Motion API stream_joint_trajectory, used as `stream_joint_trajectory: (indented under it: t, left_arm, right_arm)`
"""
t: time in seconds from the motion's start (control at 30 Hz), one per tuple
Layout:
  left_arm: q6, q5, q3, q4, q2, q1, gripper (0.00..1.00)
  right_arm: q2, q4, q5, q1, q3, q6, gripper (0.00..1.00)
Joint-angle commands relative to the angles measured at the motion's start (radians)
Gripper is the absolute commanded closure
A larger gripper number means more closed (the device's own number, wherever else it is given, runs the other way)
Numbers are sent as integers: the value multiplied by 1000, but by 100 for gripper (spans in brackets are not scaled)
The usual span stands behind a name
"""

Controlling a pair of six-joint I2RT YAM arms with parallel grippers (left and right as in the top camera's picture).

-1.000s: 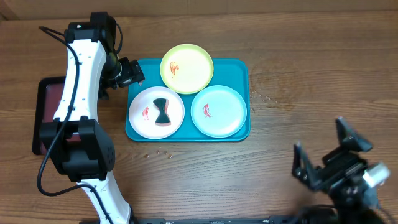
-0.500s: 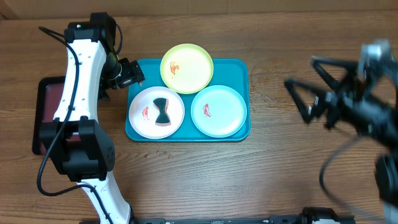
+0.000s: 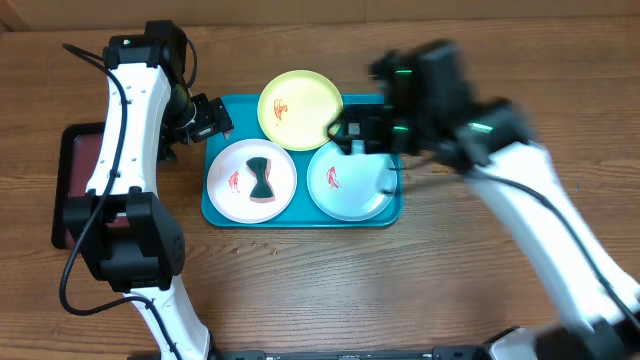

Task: Clean dirty plates on tray and stack at the side
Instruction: 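Carry the sponge to the white plate and place it on it, then move the right gripper to the white plate's rim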

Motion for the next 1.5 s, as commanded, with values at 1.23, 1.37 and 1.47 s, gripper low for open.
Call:
stream_joint_trajectory:
  t: [1.23, 1.37, 1.47]
  left_arm:
    - [175, 117, 6, -5, -2, -47, 26]
    - [183, 122, -27, 0, -2, -48, 31]
    - [186, 136, -76, 19, -2, -53, 30]
  right_arm:
    - [571, 380, 284, 183, 19, 51, 70]
    - [571, 365, 284, 184, 19, 52, 75]
    - [571, 355, 284, 184, 19, 53, 80]
